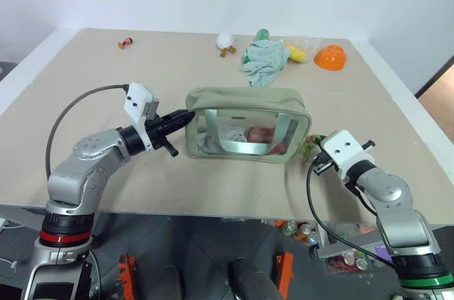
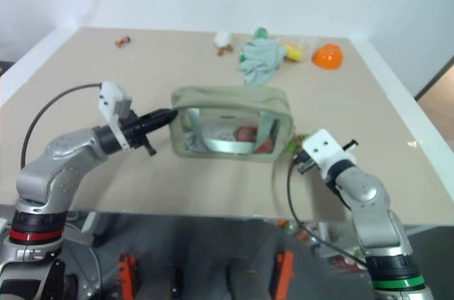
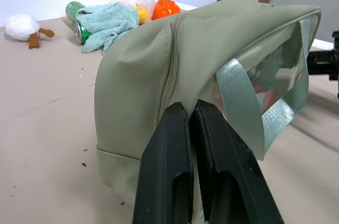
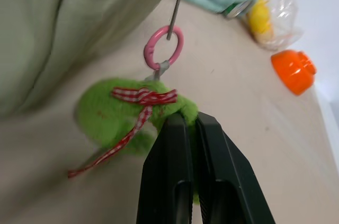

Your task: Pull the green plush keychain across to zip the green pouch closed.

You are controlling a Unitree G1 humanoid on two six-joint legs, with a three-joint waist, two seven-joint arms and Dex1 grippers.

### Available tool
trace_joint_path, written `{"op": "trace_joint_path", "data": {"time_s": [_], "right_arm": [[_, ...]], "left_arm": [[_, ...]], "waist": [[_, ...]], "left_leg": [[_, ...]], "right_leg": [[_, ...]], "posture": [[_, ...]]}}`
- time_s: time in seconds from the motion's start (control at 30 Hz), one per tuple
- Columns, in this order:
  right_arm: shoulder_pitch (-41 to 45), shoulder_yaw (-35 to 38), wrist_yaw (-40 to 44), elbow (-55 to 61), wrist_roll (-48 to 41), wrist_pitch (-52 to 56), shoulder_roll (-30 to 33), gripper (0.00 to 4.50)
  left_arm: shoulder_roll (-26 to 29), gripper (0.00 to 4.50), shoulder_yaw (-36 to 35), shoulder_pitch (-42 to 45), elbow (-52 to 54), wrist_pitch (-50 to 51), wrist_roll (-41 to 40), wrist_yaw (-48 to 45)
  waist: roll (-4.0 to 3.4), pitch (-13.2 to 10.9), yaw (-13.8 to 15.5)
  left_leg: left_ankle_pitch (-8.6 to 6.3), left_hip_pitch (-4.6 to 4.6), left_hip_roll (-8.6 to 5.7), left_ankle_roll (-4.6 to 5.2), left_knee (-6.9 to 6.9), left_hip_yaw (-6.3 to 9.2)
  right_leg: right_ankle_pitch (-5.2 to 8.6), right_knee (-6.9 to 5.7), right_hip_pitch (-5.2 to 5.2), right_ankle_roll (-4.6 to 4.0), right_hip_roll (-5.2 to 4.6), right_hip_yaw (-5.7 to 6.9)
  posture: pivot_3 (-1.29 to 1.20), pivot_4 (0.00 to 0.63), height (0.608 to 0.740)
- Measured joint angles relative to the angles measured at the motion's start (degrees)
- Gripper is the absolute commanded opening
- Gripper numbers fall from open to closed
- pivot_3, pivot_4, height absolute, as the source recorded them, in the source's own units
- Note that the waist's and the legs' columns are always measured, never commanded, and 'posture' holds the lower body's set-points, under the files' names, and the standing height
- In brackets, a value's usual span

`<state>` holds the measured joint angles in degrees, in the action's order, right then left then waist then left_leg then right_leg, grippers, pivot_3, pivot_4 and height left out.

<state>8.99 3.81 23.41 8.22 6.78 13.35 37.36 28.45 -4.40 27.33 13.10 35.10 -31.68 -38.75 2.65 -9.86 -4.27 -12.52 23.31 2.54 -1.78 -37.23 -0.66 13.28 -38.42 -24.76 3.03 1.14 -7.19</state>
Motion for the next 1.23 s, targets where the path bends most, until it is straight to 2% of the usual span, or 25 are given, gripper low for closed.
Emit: {"op": "trace_joint_path", "data": {"time_s": [0.2,0.4,0.47,0.5,0.63,0.77,0.87,1.0,1.07,1.23], "right_arm": [[0.66,0.29,0.12,-0.04,-0.76,-0.37,-0.74,0.04],[4.26,2.66,1.82,0.32,-7.86,0.35,-3.5,2.04],[5.97,4.67,2.96,1.27,-11.68,1.75,-3.98,2.84],[6.34,5.19,3.2,1.7,-12.41,1.98,-3.98,3.08],[7.12,8.84,5.19,4.18,-17.43,4.19,-3.25,4.49],[3.17,14.0,6.35,6.76,-20.99,7.65,-1.05,4.49],[-0.73,15.99,6.12,7.86,-21.47,8.56,-1.09,4.49],[-10.56,17.0,6.22,11.85,-21.61,5.55,-4.22,4.49],[-13.68,15.81,6.73,12.74,-21.34,4.27,-5.06,4.49],[-15.32,14.33,7.47,15.37,-21.56,2.52,-5.51,4.49]], "left_arm": [[-0.31,0.0,-0.11,-0.11,-0.03,-0.02,-0.07,0.15],[-0.67,2.07,-0.86,-0.11,-0.26,0.43,-1.59,0.61],[-0.3,2.83,-1.41,-0.09,-0.26,0.42,-2.12,0.42],[-0.26,3.1,-1.79,-0.09,-0.25,0.42,-2.23,0.34],[0.42,4.49,-5.97,-0.08,-0.11,1.52,-5.11,1.05],[2.17,4.49,-10.51,-2.09,1.05,1.56,-6.18,3.39],[2.38,4.49,-11.58,-5.42,1.19,-0.6,-3.43,5.53],[3.75,4.49,-7.7,-15.46,1.74,-6.66,5.39,6.26],[2.42,4.49,-4.93,-19.21,1.72,-10.17,8.24,5.76],[1.43,4.49,-2.38,-21.01,2.17,-15.17,11.1,4.71]], "waist": [[0.0,0.0,0.0],[0.0,0.0,0.02],[0.0,-0.01,0.01],[0.0,-0.01,0.01],[0.0,-0.01,0.04],[0.0,-0.01,0.09],[-0.01,0.0,0.11],[0.0,0.03,0.09],[-0.01,0.02,0.08],[0.01,0.02,0.06]], "left_leg": [[0.0,-0.07,0.0,0.0,-0.06,0.01],[0.0,-0.04,0.0,0.0,-0.05,0.04],[0.0,-0.02,0.0,0.0,-0.03,0.04],[0.0,-0.02,0.0,0.0,-0.01,0.05],[0.0,0.01,0.01,0.01,0.09,0.12],[-0.01,-0.01,0.0,0.01,0.28,0.14],[-0.01,-0.04,-0.01,0.01,0.33,0.12],[-0.01,-0.24,0.01,0.0,0.62,0.11],[0.0,-0.19,0.0,-0.02,0.6,0.06],[0.07,-0.36,-0.01,0.04,0.48,-0.05]], "right_leg": [[0.01,0.01,0.12,-0.07,0.0,0.0],[-0.04,0.05,0.13,0.04,0.0,0.02],[-0.04,0.08,0.13,0.04,0.0,0.02],[-0.04,0.09,0.13,0.05,0.0,0.03],[-0.03,0.17,0.12,0.06,0.0,0.1],[0.01,0.27,0.14,0.08,-0.03,0.11],[0.02,0.27,0.13,0.06,-0.04,0.09],[0.17,0.29,0.17,-0.05,-0.04,0.1],[0.15,0.29,0.11,-0.08,-0.08,0.08],[0.16,0.29,0.29,-0.33,-0.11,0.05]], "posture": [[0.0,0.15,0.739],[0.0,0.15,0.739],[0.0,0.15,0.739],[0.0,0.15,0.739],[0.0,0.15,0.739],[0.0,0.15,0.739],[0.0,0.15,0.739],[0.0,0.15,0.739],[0.0,0.15,0.739],[0.0,0.15,0.739]]}}
